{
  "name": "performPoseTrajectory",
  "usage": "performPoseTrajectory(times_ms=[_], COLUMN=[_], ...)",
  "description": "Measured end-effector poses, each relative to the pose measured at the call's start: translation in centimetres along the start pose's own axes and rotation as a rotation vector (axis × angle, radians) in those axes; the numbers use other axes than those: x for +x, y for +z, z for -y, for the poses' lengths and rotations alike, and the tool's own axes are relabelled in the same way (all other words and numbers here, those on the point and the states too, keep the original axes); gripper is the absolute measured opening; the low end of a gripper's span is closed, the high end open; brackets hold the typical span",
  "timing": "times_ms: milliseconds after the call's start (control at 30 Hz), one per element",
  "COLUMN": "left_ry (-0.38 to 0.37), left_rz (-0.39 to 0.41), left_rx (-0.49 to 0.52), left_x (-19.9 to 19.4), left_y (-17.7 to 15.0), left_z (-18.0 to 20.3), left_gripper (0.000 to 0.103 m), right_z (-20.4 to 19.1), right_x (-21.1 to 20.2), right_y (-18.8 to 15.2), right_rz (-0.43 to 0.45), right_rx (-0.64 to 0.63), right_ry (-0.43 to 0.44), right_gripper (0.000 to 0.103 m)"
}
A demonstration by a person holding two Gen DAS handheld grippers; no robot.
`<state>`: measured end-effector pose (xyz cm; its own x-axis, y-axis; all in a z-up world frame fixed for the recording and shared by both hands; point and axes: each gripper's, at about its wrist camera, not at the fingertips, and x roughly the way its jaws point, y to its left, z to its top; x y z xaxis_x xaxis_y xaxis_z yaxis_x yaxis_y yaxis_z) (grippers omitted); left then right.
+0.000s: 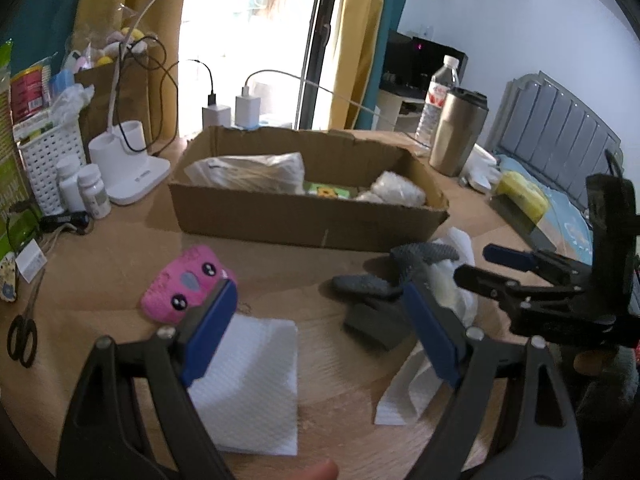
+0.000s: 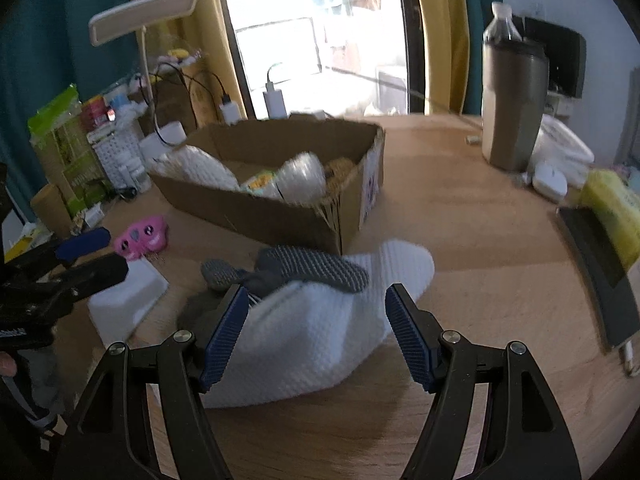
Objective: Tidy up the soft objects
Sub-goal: 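Move both grippers back toward the grey socks and white towel, then grasp the white towel with the right gripper while the left grasps the grey sock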
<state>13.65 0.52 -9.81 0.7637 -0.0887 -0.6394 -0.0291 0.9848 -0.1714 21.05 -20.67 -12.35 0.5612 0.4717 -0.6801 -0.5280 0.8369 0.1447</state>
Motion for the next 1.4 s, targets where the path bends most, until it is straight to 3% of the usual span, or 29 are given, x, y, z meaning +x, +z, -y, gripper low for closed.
performPoseTrajectory(times_ms=[367,433,567,667,1000,1400], left_ry=[0.006,0.004,0.002,-0.003,-0.033,0.058], left_rz=[-0.026,-0.031,-0.039,-0.046,-0.11,-0.249], left_rx=[-0.001,0.0,0.015,0.034,0.121,0.155], left_x=[0.8,0.9,1.1,1.4,4.2,8.9], left_y=[-0.1,-0.2,-0.1,0.0,0.4,0.1], left_z=[0.0,0.2,0.9,1.6,5.9,7.4], left_gripper=[0.087,0.087,0.087,0.087,0.087,0.086], right_z=[0.2,0.0,1.2,2.2,5.2,6.9], right_x=[2.4,2.4,1.9,1.3,-0.1,-0.2], right_y=[-1.0,-1.1,-1.3,-1.6,-1.7,-1.7], right_rz=[-0.111,-0.114,-0.106,-0.098,-0.06,-0.053], right_rx=[-0.004,-0.029,-0.022,-0.016,0.048,0.109], right_ry=[-0.043,-0.075,-0.077,-0.064,-0.054,0.012], right_gripper=[0.072,0.064,0.026,0.017,0.012,0.012])
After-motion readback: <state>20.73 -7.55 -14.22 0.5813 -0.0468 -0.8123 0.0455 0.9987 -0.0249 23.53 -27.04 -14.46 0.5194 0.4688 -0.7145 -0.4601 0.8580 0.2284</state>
